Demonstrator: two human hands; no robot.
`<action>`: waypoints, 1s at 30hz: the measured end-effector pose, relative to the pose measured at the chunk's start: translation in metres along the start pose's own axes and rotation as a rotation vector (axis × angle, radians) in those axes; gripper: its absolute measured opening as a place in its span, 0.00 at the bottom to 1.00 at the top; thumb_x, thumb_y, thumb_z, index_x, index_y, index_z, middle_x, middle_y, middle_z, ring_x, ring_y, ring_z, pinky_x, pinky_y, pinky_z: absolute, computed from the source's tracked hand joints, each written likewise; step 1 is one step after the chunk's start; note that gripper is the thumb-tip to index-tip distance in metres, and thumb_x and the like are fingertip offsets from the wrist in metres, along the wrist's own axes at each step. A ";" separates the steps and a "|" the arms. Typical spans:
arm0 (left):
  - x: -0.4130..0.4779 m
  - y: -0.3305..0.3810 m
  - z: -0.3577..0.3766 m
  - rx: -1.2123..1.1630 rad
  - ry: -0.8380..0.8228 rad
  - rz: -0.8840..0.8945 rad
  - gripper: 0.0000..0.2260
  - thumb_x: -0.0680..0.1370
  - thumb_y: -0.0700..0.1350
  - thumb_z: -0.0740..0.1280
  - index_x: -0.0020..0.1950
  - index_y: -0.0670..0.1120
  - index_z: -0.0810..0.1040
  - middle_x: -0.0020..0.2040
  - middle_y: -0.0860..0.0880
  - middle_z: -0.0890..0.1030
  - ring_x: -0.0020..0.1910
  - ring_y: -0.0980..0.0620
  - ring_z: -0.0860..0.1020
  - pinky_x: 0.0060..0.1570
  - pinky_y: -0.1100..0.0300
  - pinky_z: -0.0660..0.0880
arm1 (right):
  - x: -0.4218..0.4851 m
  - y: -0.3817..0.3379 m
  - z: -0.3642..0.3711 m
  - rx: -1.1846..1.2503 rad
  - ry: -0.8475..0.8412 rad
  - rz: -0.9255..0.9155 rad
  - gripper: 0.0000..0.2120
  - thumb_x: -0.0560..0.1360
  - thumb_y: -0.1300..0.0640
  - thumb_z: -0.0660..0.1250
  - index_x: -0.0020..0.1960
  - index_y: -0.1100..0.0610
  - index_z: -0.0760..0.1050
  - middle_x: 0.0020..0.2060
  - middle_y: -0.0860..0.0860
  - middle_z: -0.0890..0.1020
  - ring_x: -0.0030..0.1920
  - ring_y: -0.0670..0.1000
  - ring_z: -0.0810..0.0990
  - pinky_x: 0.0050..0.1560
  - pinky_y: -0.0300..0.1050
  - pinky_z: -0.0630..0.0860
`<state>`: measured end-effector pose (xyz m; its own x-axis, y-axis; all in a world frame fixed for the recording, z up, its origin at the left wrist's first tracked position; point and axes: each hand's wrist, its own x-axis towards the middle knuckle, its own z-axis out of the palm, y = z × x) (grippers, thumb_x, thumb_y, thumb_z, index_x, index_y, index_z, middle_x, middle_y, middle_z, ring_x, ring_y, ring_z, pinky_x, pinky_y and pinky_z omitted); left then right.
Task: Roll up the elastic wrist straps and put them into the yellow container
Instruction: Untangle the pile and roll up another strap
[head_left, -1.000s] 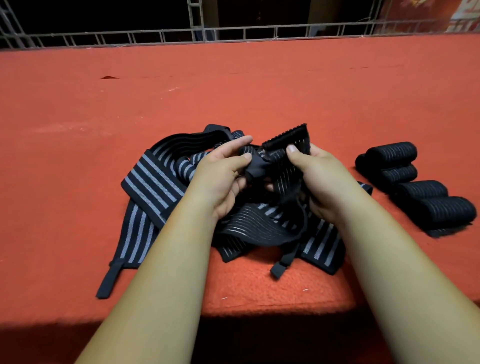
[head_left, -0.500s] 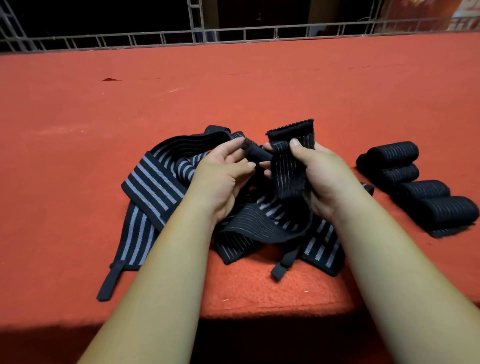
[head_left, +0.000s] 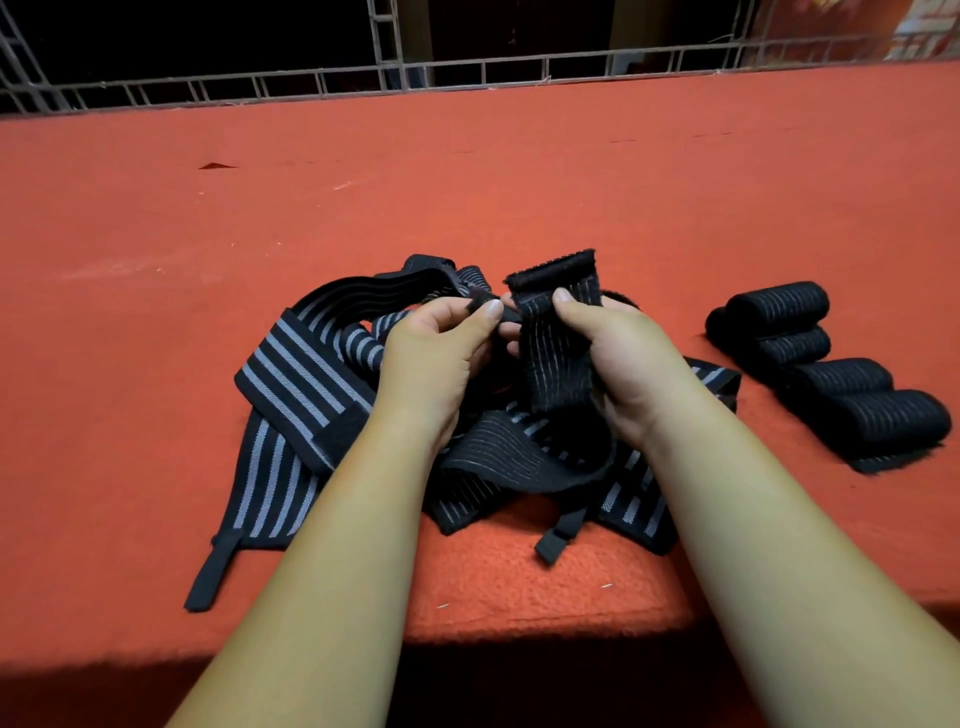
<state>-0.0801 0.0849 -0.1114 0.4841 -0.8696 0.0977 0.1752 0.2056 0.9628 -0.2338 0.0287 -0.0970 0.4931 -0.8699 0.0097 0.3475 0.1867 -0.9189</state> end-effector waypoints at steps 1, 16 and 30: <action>0.000 0.000 0.000 0.021 0.008 0.005 0.04 0.82 0.42 0.75 0.51 0.42 0.86 0.47 0.42 0.87 0.47 0.43 0.83 0.57 0.49 0.82 | 0.000 0.000 0.001 0.002 0.000 -0.006 0.17 0.89 0.57 0.60 0.68 0.67 0.80 0.57 0.62 0.88 0.61 0.61 0.88 0.60 0.51 0.86; 0.005 -0.006 0.001 0.648 0.053 0.316 0.08 0.85 0.45 0.68 0.46 0.49 0.82 0.51 0.47 0.84 0.50 0.50 0.83 0.48 0.61 0.78 | -0.002 -0.001 0.006 0.050 0.020 0.046 0.19 0.89 0.56 0.59 0.66 0.67 0.82 0.58 0.63 0.88 0.59 0.60 0.88 0.59 0.54 0.86; 0.002 -0.003 -0.002 1.097 -0.149 0.530 0.10 0.84 0.43 0.68 0.46 0.46 0.69 0.63 0.49 0.77 0.59 0.52 0.75 0.55 0.64 0.65 | 0.001 -0.005 0.003 0.181 0.152 0.298 0.17 0.85 0.60 0.61 0.60 0.71 0.81 0.44 0.61 0.87 0.39 0.56 0.87 0.42 0.51 0.88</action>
<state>-0.0776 0.0832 -0.1148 0.1601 -0.8510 0.5003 -0.8628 0.1256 0.4897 -0.2327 0.0284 -0.0916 0.4745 -0.8205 -0.3189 0.3487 0.5078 -0.7877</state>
